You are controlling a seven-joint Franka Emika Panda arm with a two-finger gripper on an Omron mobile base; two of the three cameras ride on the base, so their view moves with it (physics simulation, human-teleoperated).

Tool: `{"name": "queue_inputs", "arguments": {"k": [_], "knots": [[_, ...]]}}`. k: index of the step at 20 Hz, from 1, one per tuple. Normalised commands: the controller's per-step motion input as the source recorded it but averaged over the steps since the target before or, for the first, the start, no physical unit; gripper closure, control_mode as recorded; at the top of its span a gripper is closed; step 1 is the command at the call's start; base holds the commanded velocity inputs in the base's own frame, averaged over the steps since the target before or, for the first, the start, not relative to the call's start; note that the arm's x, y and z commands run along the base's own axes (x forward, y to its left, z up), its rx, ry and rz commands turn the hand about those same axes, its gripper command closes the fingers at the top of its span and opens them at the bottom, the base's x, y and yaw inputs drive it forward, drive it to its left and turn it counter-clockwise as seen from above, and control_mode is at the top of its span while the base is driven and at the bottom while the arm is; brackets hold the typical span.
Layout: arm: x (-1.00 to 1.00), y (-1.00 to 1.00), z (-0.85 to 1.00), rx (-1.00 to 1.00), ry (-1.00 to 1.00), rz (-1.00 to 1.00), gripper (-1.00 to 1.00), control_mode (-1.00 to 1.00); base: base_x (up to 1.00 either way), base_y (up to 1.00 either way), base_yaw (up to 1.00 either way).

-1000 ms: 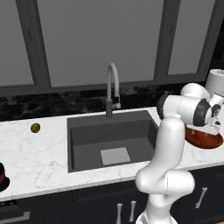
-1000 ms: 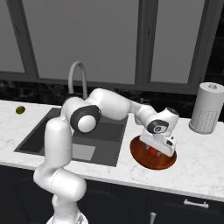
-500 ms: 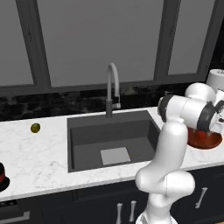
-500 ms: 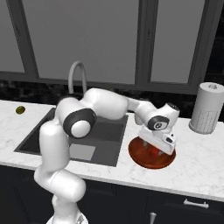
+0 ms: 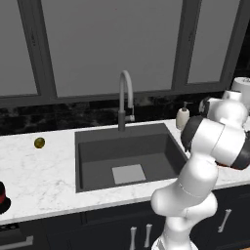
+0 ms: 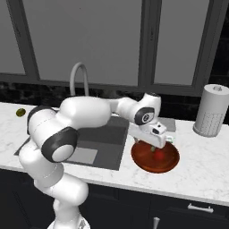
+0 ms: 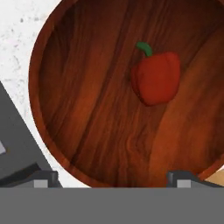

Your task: Pick the bell pepper from the sink and place it in the bowl. Then pick the bowl and place it in the microwave. Then close the microwave door and press the start button.

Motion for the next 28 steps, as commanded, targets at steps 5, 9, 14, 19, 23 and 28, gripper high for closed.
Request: {"name": "queue_inputs", "arguments": {"k": [5, 9, 14, 19, 23, 28], "knots": [[0.02, 0.39, 0.01, -0.16, 0.16, 0.00, -1.00, -1.00, 0.00, 0.00, 0.00], [0.15, 0.10, 0.00, -0.07, 0.09, 0.00, -1.00, -1.00, 0.00, 0.00, 0.00], [0.26, 0.16, 0.00, -0.09, 0.14, 0.00, -1.00, -1.00, 0.00, 0.00, 0.00], [0.36, 0.04, -0.03, -0.01, 0.10, 0.02, -1.00, -1.00, 0.00, 0.00, 0.00], [0.30, 0.00, -0.22, 0.00, 0.05, 0.03, -1.00, -1.00, 0.00, 0.00, 0.00], [0.19, 0.00, -0.31, 0.00, 0.01, 0.04, -1.00, -1.00, 0.00, 0.00, 0.00]]}}
